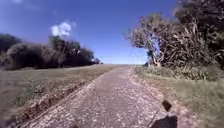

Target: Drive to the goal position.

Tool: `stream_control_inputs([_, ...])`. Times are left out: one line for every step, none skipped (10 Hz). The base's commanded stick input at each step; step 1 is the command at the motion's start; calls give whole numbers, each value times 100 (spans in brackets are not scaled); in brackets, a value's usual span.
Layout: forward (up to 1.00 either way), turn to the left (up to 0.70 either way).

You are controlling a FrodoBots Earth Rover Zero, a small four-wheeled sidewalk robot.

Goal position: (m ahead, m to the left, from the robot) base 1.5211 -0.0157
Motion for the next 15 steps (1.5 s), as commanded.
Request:
stream_control_inputs([70,0])
stream_control_inputs([70,0])
stream_control_inputs([70,0])
stream_control_inputs([70,0])
stream_control_inputs([70,0])
stream_control_inputs([70,-7])
stream_control_inputs([70,-15])
stream_control_inputs([70,-23])
stream_control_inputs([70,-30])
stream_control_inputs([70,-35])
stream_control_inputs([70,-35])
stream_control_inputs([70,-35])
stream_control_inputs([70,-35])
stream_control_inputs([70,-35])
stream_control_inputs([70,-24])
